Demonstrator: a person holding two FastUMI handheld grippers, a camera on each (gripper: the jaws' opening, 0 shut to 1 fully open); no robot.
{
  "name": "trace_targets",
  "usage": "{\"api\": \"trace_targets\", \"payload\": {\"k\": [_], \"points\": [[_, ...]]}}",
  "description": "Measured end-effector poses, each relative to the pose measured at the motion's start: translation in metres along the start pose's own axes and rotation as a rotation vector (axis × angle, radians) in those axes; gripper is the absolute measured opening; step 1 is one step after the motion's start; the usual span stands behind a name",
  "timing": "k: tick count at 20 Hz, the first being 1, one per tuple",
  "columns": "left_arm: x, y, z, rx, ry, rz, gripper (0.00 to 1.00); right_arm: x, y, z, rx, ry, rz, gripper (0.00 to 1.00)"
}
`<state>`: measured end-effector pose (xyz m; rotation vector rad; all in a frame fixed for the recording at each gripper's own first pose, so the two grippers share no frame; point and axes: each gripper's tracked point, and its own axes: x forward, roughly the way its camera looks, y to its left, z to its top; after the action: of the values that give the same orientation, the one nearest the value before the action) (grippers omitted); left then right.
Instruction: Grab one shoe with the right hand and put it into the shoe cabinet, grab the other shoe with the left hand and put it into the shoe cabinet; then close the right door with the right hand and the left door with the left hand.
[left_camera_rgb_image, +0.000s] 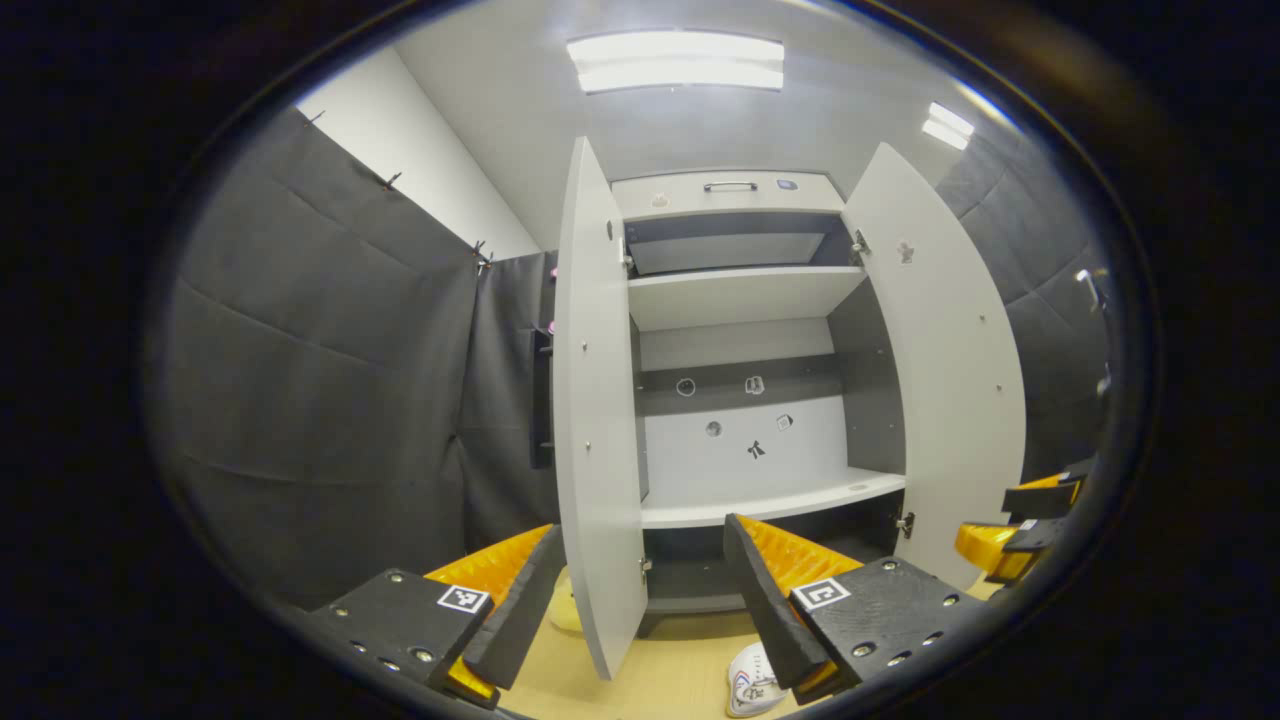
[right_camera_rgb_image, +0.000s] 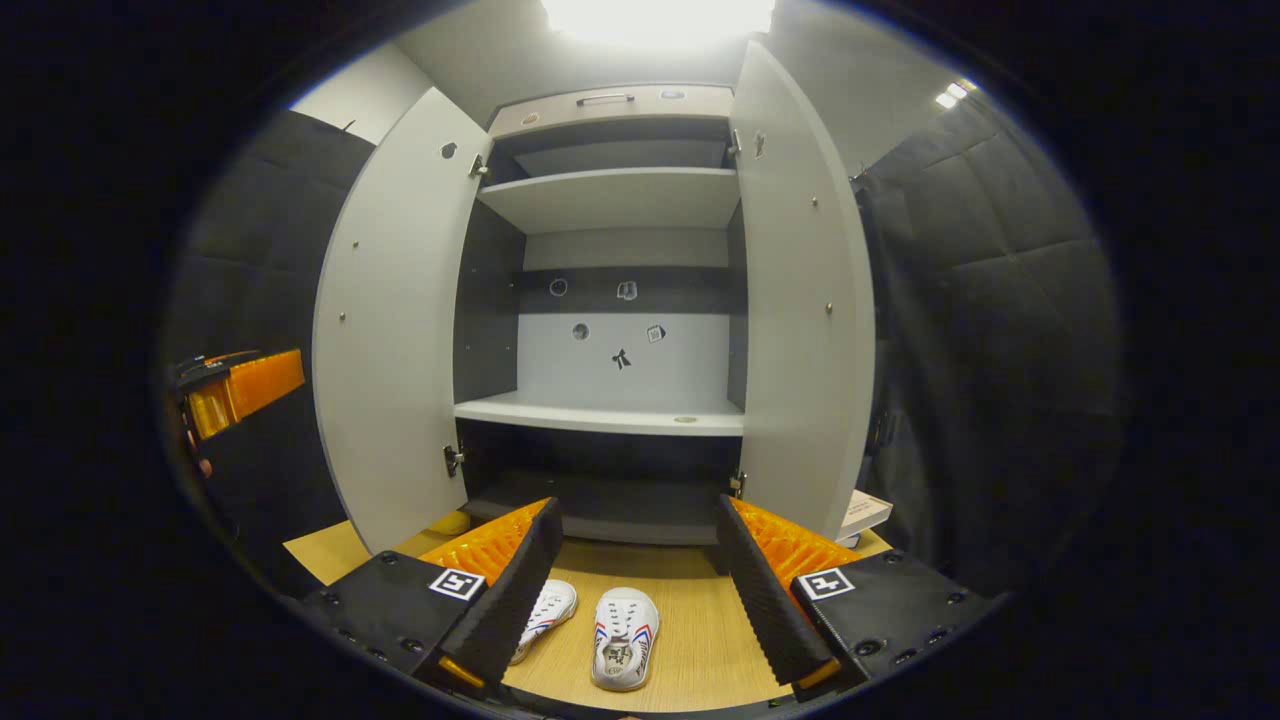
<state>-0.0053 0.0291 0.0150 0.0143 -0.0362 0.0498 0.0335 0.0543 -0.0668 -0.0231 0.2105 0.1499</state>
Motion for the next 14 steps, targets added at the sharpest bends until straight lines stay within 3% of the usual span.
{"api": "trace_targets", "payload": {"k": [14], "points": [[-0.021, 0.058, -0.005, 0.058, 0.039, 0.139, 0.94, 0.074, 0.035, -0.168, -0.022, 0.559, 0.129, 0.98]]}}
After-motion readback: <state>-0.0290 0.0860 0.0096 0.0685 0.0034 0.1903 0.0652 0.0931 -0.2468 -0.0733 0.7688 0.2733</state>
